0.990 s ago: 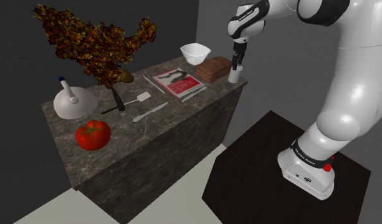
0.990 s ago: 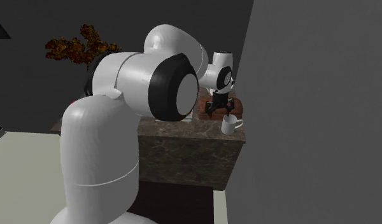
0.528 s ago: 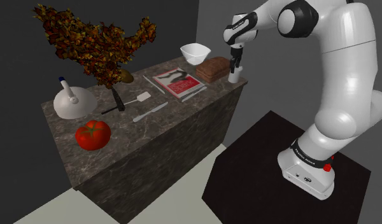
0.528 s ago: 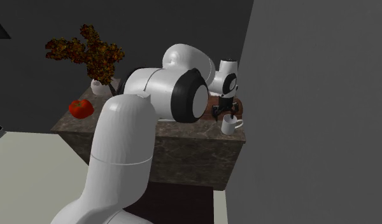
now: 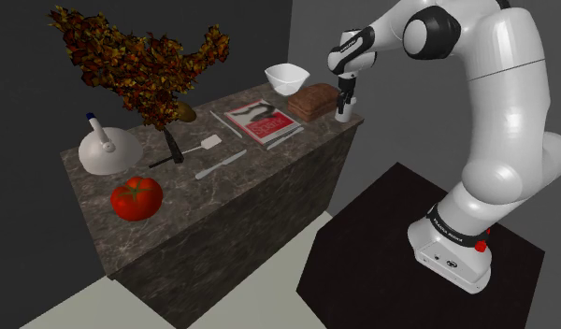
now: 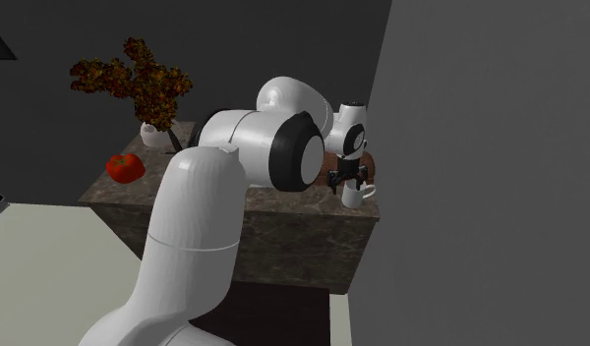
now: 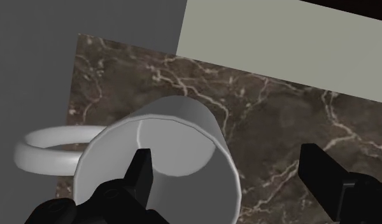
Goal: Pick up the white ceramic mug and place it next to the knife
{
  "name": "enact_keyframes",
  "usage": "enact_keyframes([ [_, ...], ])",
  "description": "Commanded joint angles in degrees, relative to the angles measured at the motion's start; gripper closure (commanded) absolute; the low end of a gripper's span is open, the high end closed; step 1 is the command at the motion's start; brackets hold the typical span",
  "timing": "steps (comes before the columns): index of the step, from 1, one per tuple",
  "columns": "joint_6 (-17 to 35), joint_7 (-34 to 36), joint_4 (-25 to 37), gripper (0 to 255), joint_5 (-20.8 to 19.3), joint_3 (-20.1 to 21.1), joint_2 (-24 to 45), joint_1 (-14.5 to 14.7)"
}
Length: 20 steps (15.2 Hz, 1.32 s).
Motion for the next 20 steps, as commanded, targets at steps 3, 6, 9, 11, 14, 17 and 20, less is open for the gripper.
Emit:
enact_keyframes([
  [3, 0.1, 0.0, 0.0, 0, 0.0, 0.0, 0.0, 0.0],
  [6, 0.1, 0.0, 0.0, 255, 0.0, 0.0, 0.0, 0.0],
  [9, 0.1, 0.0, 0.0, 255, 0.0, 0.0, 0.0, 0.0],
  [11, 0.1, 0.0, 0.0, 255, 0.0, 0.0, 0.0, 0.0],
  [14, 0.1, 0.0, 0.0, 255, 0.0, 0.0, 0.0, 0.0],
  [17, -0.9, 0.0, -0.1, 255, -0.2, -0.1, -1.0, 0.1],
  [20, -2.3, -0.1, 0.0, 255, -0.4, -0.4, -2.4, 0.3],
])
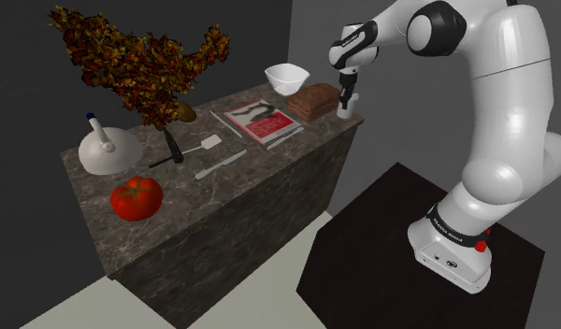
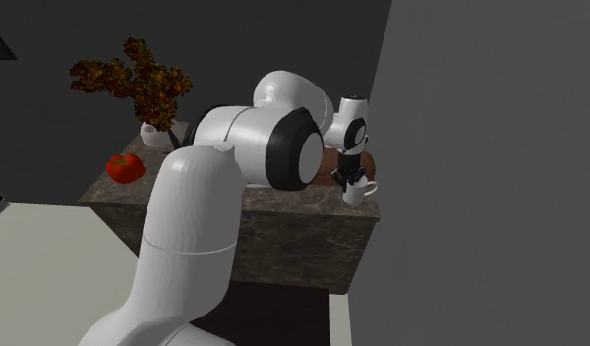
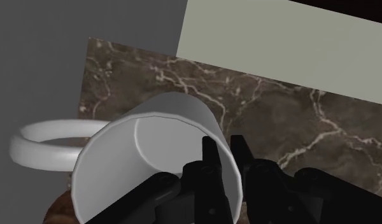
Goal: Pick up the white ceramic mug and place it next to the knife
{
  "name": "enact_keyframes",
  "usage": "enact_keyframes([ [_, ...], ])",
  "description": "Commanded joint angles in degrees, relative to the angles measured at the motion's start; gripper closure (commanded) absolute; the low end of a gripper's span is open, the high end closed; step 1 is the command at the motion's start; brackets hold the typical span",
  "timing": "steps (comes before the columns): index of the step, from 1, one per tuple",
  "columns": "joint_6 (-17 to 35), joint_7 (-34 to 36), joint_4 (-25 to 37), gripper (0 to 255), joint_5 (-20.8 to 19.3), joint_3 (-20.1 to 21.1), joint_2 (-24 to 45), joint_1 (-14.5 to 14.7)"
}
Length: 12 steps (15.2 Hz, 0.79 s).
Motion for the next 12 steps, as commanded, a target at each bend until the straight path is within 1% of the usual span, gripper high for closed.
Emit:
enact_keyframes([
  [1, -1.1, -0.1, 0.2, 255, -0.2, -0.1, -0.9, 0.1],
  [12, -7.0, -0.2, 1.7, 255, -1.0, -0.8, -5.4, 0.5],
])
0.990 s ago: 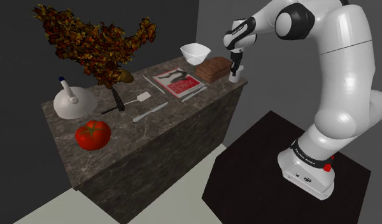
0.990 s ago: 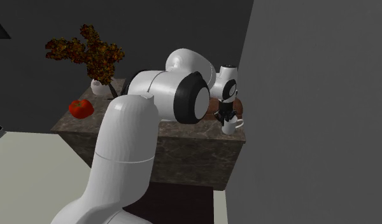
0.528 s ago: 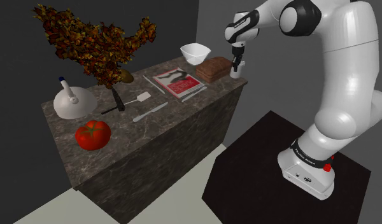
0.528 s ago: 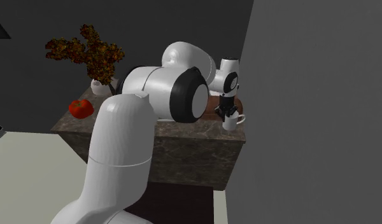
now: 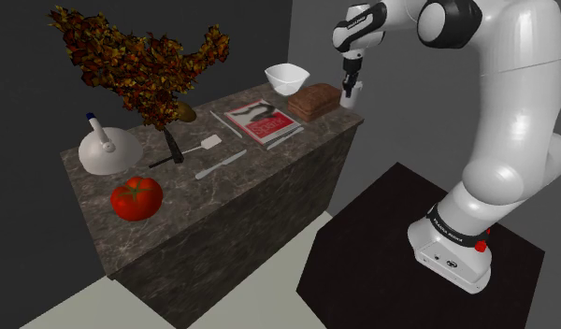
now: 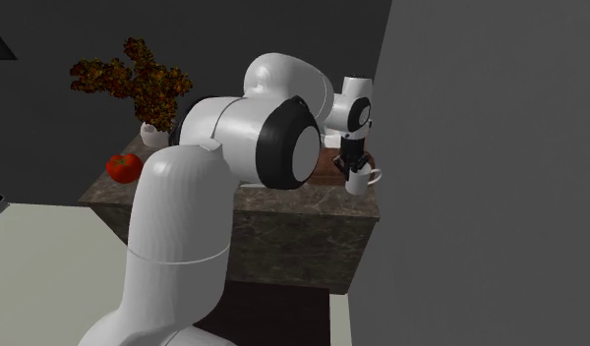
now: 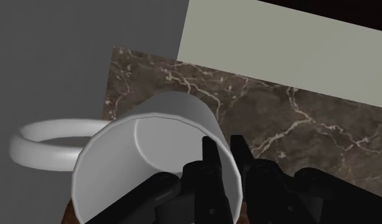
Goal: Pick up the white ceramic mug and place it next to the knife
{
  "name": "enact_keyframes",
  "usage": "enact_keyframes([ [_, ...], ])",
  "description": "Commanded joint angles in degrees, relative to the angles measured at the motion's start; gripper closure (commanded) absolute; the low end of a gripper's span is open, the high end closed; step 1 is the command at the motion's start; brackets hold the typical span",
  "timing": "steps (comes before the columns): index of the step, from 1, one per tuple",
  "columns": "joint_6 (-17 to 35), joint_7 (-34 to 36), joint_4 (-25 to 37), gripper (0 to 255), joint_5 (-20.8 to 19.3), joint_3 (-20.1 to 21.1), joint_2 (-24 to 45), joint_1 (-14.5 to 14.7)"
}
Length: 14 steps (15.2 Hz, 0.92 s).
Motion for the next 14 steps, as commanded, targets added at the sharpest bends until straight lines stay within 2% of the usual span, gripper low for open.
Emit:
enact_keyframes([
  [1, -1.3, 0.0, 0.6, 255, -0.2, -0.1, -0.7, 0.1],
  [14, -9.3, -0.3, 4.9, 255, -1.0, -0.7, -4.5, 0.3],
])
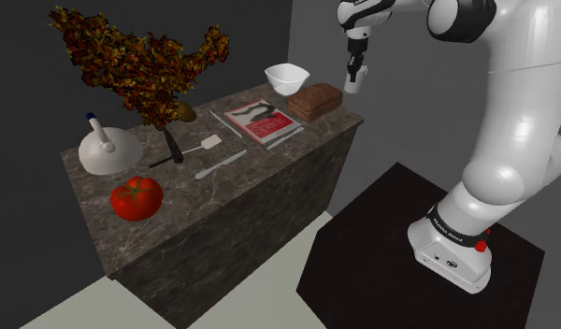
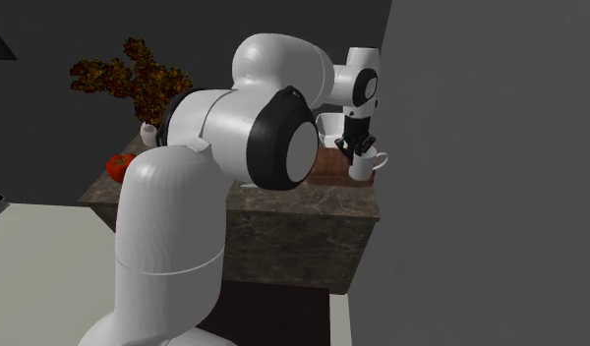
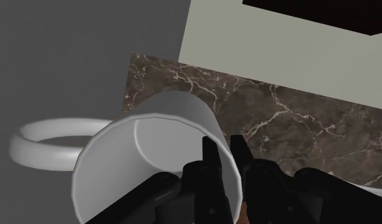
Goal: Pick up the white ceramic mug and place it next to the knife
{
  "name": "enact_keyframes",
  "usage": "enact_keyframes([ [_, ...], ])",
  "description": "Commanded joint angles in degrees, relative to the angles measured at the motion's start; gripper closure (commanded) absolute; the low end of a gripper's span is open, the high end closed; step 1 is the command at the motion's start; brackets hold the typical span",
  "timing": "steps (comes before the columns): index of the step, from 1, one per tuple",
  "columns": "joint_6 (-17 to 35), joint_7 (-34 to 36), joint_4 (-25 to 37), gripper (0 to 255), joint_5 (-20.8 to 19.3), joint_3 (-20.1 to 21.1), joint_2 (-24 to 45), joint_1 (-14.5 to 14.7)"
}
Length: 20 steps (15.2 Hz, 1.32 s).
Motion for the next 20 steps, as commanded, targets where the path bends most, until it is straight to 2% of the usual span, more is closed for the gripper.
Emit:
enact_keyframes([
  [1, -1.2, 0.0, 0.5, 255, -0.2, -0.1, -0.7, 0.1],
  [3, -2.0, 0.0, 1.0, 255, -0.2, -0.1, -1.0, 0.1],
  [11, 1.0, 9.5, -10.7, 255, -2.1, 1.8, -9.0, 8.0],
  [20, 1.9, 20.6, -17.4, 255, -2.9, 5.3, -14.1, 15.8],
])
